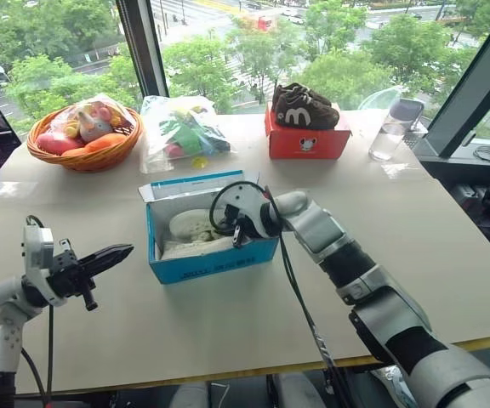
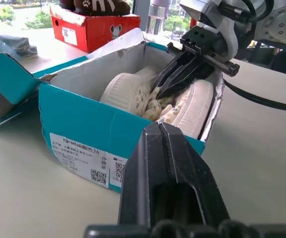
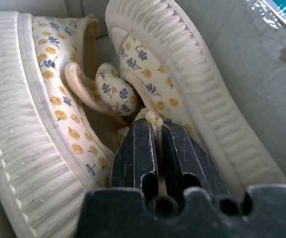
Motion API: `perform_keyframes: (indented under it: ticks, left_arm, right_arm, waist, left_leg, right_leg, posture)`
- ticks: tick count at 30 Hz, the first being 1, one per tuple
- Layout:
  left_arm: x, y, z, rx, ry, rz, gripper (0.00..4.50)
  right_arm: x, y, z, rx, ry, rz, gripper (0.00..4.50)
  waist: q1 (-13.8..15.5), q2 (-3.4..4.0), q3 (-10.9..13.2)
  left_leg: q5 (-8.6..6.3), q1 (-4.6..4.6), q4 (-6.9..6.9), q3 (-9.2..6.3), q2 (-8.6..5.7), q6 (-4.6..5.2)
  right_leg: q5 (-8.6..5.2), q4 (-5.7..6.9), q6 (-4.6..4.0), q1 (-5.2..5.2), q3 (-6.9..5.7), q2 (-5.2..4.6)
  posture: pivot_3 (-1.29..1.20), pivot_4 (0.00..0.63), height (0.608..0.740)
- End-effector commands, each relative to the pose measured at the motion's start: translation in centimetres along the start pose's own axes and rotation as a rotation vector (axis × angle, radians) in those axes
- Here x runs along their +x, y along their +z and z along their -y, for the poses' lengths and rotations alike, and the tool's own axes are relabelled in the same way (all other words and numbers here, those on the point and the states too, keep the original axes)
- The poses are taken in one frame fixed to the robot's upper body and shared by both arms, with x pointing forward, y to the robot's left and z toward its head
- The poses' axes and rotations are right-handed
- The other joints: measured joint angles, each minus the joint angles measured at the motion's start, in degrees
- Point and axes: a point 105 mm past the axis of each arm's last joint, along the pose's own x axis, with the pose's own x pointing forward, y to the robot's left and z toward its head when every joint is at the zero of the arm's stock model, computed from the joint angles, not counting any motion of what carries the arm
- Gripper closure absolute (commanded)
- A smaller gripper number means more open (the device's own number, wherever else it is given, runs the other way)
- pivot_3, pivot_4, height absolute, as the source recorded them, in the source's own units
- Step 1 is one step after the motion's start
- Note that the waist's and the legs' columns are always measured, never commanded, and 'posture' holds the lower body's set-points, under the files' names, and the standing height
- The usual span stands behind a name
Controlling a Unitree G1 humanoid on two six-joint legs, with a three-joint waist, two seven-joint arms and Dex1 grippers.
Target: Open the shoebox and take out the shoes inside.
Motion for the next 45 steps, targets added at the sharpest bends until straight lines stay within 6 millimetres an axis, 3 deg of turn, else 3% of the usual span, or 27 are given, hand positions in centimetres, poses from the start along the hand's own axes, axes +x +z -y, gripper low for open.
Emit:
perform_keyframes:
  ticks: [1,7,15,24,30,34,36,40,45]
  left_arm:
    - [0.1,0.5,-0.2,0.037,0.013,0.023,4.5]
    - [0.2,0.4,-0.1,0.037,0.017,0.021,4.5]
    - [0.5,0.6,0.0,0.047,0.018,0.019,4.5]
    - [0.9,0.8,0.1,0.053,0.009,0.018,4.5]
    - [0.9,0.9,0.2,0.056,0.009,0.018,4.5]
    - [0.9,0.9,0.3,0.055,0.01,0.021,4.5]
    - [0.9,1.0,0.3,0.056,0.014,0.024,4.5]
    - [1.0,1.0,0.3,0.052,0.02,0.027,4.5]
    - [1.0,0.9,0.2,0.052,0.022,0.022,4.5]
  right_arm:
    - [-1.1,2.2,1.4,-0.013,-0.054,0.056,4.46]
    - [-3.1,5.8,1.3,-0.045,-0.049,0.148,4.46]
    - [-4.8,7.6,1.1,-0.049,-0.055,0.203,4.46]
    - [-7.0,8.8,3.2,-0.037,-0.163,0.246,4.46]
    - [-10.8,9.9,4.9,0.041,-0.26,0.337,4.46]
    - [-14.1,10.2,6.8,0.187,-0.339,0.435,4.46]
    - [-16.1,9.4,8.3,0.282,-0.404,0.462,4.46]
    - [-20.8,5.7,11.4,0.469,-0.588,0.461,4.46]
    - [-23.3,-0.3,12.5,0.644,-0.713,0.353,4.46]
  waist:
    - [0.0,0.0,0.0]
    - [-0.1,0.01,0.0]
    - [-0.3,0.01,0.0]
    - [-0.4,0.01,0.0]
    - [-0.2,0.02,0.0]
    - [-0.2,0.03,0.0]
    - [-0.1,0.04,0.0]
    - [0.4,0.03,0.0]
    - [0.4,0.22,0.2]
  left_leg:
    - [0.0,-0.01,0.0,0.0,0.0,0.0]
    - [0.0,-0.1,0.0,0.0,0.0,0.0]
    - [0.0,-0.13,0.0,0.0,0.01,0.0]
    - [0.0,-0.14,-0.01,0.0,0.0,0.0]
    - [0.0,-0.18,-0.01,0.0,0.0,0.0]
    - [0.0,-0.2,0.0,0.0,0.0,0.0]
    - [0.0,-0.2,-0.01,0.0,0.0,0.0]
    - [0.0,-0.23,0.0,0.0,-0.01,0.0]
    - [0.0,-0.29,-0.03,0.04,-0.02,0.0]
  right_leg:
    - [0.0,0.0,0.0,-0.01,0.0,0.0]
    - [0.0,0.01,0.0,-0.11,0.0,0.01]
    - [0.0,0.0,0.0,-0.13,0.0,0.0]
    - [0.0,-0.01,0.0,-0.15,0.0,0.0]
    - [0.0,-0.01,0.0,-0.15,0.0,0.0]
    - [0.0,0.0,-0.01,-0.18,0.0,0.0]
    - [0.0,-0.01,-0.01,-0.18,0.0,0.0]
    - [0.0,-0.05,-0.01,-0.17,0.0,-0.02]
    - [0.0,-0.08,-0.01,-0.24,0.03,-0.01]
  posture:
    - [0.0,0.15,0.74]
    - [0.0,0.15,0.74]
    - [0.0,0.15,0.74]
    - [0.0,0.15,0.74]
    - [0.0,0.15,0.74]
    - [0.0,0.15,0.74]
    - [0.0,0.15,0.74]
    - [0.0,0.15,0.74]
    - [0.0,0.15,0.74]
